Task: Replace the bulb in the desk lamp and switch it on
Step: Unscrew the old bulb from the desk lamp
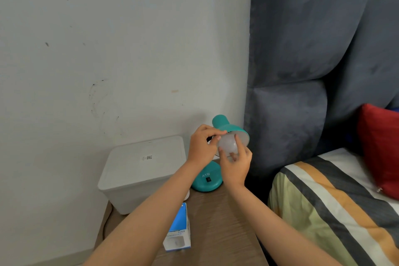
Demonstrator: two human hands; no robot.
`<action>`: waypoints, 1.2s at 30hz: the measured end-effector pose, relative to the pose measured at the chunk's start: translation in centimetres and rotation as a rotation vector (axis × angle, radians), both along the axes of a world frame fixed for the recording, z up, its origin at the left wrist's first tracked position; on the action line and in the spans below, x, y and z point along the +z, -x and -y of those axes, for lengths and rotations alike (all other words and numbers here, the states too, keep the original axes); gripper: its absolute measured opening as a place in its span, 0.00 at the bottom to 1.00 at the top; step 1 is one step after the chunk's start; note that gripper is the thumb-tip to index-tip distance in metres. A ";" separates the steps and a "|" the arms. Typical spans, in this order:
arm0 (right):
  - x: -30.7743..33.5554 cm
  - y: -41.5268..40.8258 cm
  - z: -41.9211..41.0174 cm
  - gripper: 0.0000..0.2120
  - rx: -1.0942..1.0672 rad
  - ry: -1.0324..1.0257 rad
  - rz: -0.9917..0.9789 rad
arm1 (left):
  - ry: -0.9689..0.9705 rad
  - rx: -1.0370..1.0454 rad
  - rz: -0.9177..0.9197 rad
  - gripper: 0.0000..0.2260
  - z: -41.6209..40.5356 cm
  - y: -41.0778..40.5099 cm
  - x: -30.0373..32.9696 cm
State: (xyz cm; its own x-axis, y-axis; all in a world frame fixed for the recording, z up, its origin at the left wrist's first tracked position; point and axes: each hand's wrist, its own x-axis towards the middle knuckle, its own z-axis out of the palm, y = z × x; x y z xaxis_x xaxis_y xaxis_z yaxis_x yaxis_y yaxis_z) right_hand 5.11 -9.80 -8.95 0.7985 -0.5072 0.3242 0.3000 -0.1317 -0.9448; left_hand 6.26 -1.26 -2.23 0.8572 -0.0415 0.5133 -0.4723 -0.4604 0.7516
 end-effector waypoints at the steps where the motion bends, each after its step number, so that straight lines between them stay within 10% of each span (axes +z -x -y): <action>1: 0.1 0.0 0.0 0.29 0.016 -0.040 -0.028 | 0.002 -0.001 -0.001 0.10 0.0 0.0 0.0; 36: 0.3 -0.3 0.3 0.25 0.047 -0.113 -0.111 | 0.012 -0.008 -0.068 0.11 -0.1 -0.1 0.4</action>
State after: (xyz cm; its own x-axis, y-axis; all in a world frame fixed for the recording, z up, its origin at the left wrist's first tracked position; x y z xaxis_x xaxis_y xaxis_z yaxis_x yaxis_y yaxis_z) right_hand 5.44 -10.15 -8.61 0.8498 -0.4970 0.1759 0.1964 -0.0112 -0.9805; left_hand 6.40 -1.13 -1.86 0.8897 -0.0427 0.4546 -0.4239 -0.4475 0.7874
